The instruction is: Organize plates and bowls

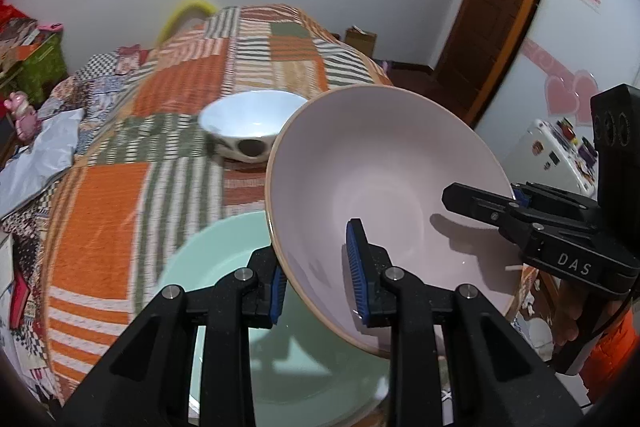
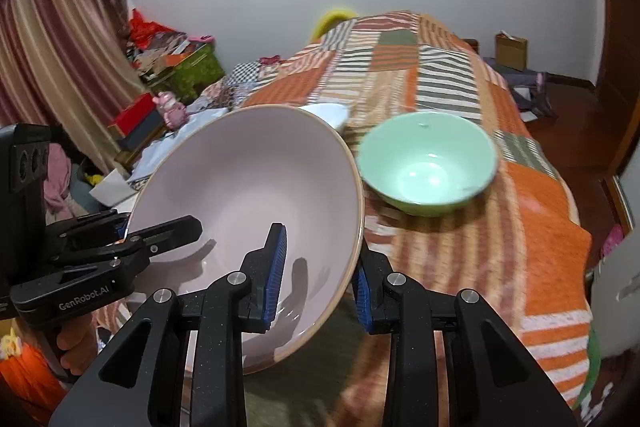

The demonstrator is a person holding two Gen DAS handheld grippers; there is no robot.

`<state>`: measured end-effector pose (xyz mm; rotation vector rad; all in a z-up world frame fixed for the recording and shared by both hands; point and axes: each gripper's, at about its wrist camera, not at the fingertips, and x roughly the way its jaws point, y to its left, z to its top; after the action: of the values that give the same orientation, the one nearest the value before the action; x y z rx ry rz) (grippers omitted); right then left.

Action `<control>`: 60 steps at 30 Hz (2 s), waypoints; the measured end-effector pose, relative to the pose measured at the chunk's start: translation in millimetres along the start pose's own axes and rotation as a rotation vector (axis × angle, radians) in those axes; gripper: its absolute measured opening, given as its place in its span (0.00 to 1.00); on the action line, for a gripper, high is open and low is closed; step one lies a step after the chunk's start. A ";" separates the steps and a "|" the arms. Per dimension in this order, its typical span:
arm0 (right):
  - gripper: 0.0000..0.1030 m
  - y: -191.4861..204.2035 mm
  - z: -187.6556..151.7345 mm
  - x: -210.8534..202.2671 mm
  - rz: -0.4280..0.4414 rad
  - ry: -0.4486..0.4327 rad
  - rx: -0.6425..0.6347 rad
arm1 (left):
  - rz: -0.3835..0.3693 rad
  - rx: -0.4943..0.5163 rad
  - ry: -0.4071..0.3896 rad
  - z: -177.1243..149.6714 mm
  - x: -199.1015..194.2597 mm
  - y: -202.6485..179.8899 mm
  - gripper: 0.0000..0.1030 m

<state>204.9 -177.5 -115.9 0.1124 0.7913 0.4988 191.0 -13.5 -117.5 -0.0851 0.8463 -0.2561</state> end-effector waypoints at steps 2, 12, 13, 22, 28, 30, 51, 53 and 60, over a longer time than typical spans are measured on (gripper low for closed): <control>0.27 9.6 3.2 6.0 0.015 0.006 -0.012 | 0.014 -0.014 -0.008 -0.6 -5.1 10.0 0.27; 0.27 54.2 10.3 38.7 0.071 0.046 -0.083 | 0.088 -0.094 -0.036 -10.0 -25.1 65.8 0.27; 0.27 59.7 11.4 42.6 0.074 0.052 -0.092 | 0.090 -0.103 -0.037 -11.2 -25.6 70.0 0.27; 0.27 96.2 20.7 73.0 0.101 0.094 -0.150 | 0.120 -0.175 -0.050 -15.5 -28.2 119.7 0.27; 0.27 117.6 28.2 97.6 0.114 0.121 -0.186 | 0.141 -0.211 -0.066 -15.9 -27.9 154.2 0.27; 0.27 123.7 30.2 104.6 0.114 0.132 -0.200 | 0.148 -0.219 -0.067 -16.8 -26.1 165.7 0.27; 0.27 158.8 36.0 183.0 0.082 0.331 -0.313 | 0.173 -0.290 0.020 -31.2 16.7 240.7 0.27; 0.27 157.3 34.2 192.0 0.078 0.364 -0.303 | 0.168 -0.292 0.031 -34.0 21.4 243.4 0.27; 0.30 161.8 32.1 197.3 0.067 0.380 -0.334 | 0.167 -0.302 0.054 -40.2 32.6 249.7 0.27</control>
<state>282.1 60.1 -177.1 -0.2740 1.0644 0.7211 229.0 220.4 -211.8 -0.2889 0.9355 0.0282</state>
